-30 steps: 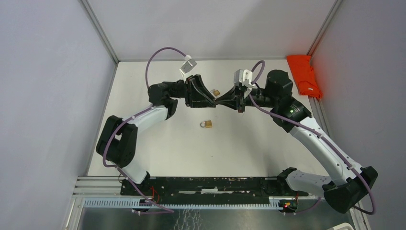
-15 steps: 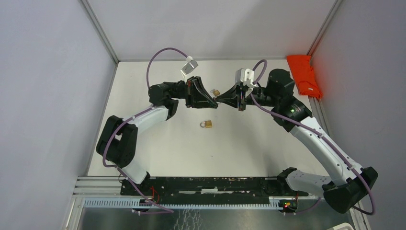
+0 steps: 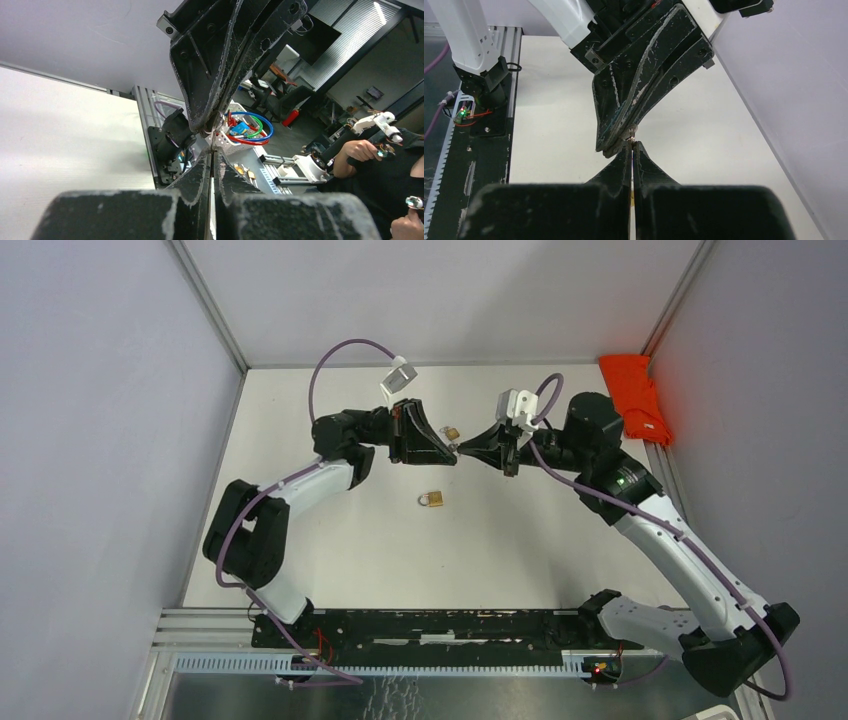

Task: Unlock with the key

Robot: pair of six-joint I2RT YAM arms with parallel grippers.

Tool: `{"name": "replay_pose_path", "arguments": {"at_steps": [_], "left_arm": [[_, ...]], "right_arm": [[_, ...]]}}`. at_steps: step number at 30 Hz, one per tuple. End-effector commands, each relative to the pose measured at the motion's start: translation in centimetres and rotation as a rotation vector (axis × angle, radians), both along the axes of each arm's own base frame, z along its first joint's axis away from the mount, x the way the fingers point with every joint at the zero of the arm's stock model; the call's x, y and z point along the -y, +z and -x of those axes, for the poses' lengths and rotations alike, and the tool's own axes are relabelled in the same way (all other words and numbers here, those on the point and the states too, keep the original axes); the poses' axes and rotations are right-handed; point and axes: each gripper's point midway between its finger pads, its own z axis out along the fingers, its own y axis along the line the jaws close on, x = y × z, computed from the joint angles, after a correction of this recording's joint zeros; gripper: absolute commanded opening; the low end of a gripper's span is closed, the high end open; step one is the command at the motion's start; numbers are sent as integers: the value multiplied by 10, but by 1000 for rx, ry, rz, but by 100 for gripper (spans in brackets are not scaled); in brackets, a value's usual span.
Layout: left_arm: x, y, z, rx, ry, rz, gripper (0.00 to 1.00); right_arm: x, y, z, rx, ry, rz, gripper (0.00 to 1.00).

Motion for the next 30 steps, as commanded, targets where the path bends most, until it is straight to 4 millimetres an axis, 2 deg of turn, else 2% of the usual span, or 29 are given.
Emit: {"name": "replay_pose_path", "arguments": {"at_steps": [1, 8, 17, 26, 28, 30], "left_arm": [[-8, 14, 10, 203, -13, 99, 2], [-7, 13, 5, 191, -4, 101, 2], [-8, 12, -2, 178, 7, 96, 2], [-9, 16, 1, 190, -4, 91, 2], [-10, 15, 1, 191, -9, 81, 2], [-9, 13, 0, 187, -12, 76, 2]], "right_arm": [[9, 0, -2, 17, -58, 8, 0], [12, -15, 1, -27, -74, 25, 0], [19, -24, 4, -53, -105, 40, 0], [19, -45, 4, -115, -112, 71, 0], [21, -48, 4, -127, -126, 70, 5], [23, -48, 0, -137, -163, 52, 22]]}}
